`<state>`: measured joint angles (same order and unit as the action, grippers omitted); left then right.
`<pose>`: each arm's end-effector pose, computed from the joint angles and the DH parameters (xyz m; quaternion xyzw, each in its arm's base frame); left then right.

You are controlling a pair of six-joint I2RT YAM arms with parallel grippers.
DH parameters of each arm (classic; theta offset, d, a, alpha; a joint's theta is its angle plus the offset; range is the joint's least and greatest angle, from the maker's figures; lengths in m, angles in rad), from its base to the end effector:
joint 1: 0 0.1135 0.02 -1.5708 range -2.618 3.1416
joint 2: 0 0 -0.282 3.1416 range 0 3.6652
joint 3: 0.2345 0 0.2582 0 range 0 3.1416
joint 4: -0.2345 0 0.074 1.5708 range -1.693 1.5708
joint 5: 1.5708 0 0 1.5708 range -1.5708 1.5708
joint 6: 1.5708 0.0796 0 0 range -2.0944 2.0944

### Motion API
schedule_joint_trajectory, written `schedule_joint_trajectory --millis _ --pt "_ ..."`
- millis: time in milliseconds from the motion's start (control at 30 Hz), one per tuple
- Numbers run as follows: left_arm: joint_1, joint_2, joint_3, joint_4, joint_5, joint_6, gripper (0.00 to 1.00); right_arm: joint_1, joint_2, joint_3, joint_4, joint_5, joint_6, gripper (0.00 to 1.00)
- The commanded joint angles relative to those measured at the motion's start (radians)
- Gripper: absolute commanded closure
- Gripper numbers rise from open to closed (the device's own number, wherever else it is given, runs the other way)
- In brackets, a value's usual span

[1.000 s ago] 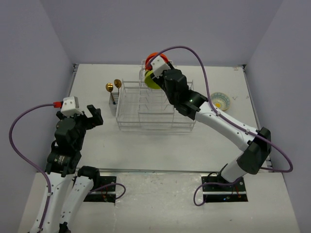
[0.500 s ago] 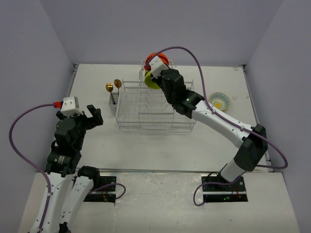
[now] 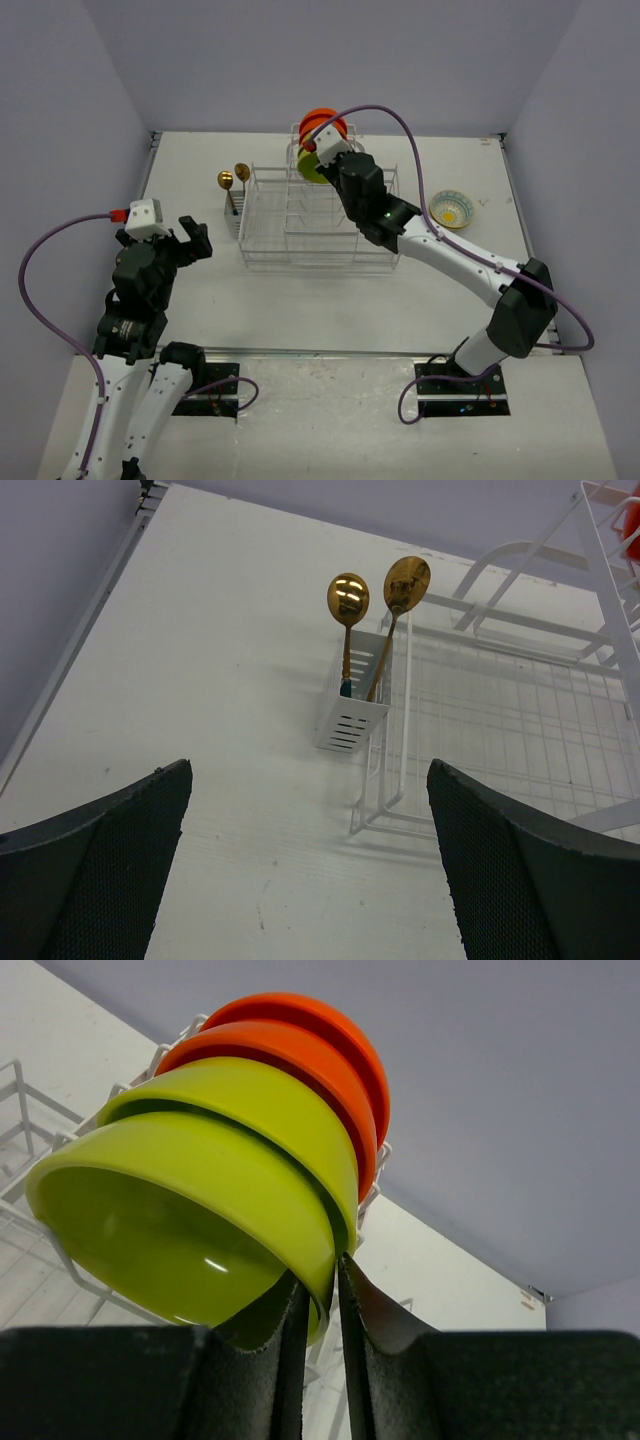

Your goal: Unload the bowls from the dish rack

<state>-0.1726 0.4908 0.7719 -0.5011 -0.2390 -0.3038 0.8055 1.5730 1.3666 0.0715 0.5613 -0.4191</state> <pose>0.1447 -0.0061 0.3407 -0.1252 0.7683 -0.0561 0.6252 0.3207 0.2727 0.3837 -0.2668 0.6969 -0.0834 0.6604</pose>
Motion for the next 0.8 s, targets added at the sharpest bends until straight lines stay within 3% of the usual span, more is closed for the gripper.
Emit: schedule_joint_trajectory --millis 0,333,467,767 --pt "-0.004 0.003 0.001 0.036 0.001 -0.004 0.0 -0.002 -0.054 -0.015 0.088 0.026 -0.003 0.82" --pt "-0.004 0.005 0.001 0.036 0.0 -0.004 0.0 -0.002 -0.07 -0.047 0.146 0.022 -0.014 0.9" --pt "-0.002 0.005 0.001 0.038 0.0 -0.004 0.0 0.0 -0.083 -0.078 0.183 0.012 -0.015 1.0" --pt "-0.002 0.006 0.003 0.036 -0.008 -0.004 0.0 -0.002 -0.105 -0.1 0.226 0.011 -0.004 1.0"
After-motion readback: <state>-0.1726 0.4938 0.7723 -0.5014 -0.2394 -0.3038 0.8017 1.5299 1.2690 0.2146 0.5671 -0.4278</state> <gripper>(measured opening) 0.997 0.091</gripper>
